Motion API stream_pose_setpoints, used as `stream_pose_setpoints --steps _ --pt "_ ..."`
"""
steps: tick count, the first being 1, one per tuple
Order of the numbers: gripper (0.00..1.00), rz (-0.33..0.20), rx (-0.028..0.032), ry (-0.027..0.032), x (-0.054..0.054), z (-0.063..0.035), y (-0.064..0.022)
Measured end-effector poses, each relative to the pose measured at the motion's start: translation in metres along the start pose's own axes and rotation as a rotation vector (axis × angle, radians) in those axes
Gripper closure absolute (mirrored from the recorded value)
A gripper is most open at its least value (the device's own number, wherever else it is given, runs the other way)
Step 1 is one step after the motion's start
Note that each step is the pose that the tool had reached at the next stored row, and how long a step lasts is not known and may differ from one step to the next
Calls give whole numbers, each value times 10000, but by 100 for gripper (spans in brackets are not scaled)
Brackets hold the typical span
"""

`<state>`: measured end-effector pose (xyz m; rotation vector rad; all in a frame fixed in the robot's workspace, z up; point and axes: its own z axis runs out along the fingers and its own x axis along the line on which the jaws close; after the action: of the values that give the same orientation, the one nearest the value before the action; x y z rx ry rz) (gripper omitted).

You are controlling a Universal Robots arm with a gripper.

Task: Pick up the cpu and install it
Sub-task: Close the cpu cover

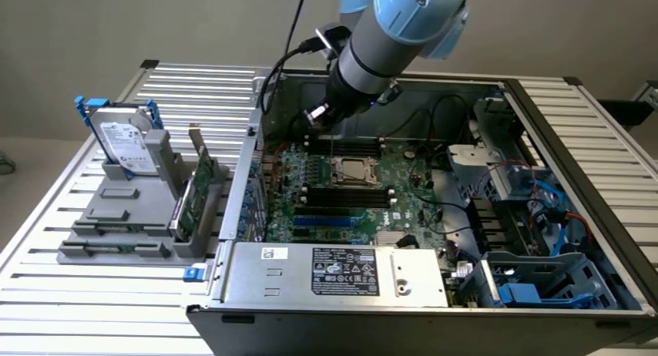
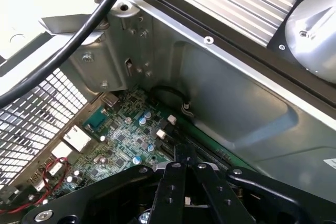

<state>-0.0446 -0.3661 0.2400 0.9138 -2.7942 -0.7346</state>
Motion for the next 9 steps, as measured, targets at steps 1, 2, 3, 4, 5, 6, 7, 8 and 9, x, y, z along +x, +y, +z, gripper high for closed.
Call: stream_pose_setpoints --steps 1,2,3,4,5,6,7,8,9 --pt "89 76 35 -16 0 -1 0" --pt "89 152 70 -32 1 -1 0" --pt "89 227 106 -49 0 -1 0" --pt "89 305 142 -66 0 -1 0" --pt "89 381 178 -82 0 -1 0" --pt "89 455 213 -99 0 -1 0" --pt "89 521 249 -125 0 -1 0" --pt "89 579 283 -163 0 0 0" --pt "89 634 318 -207 0 -1 0"
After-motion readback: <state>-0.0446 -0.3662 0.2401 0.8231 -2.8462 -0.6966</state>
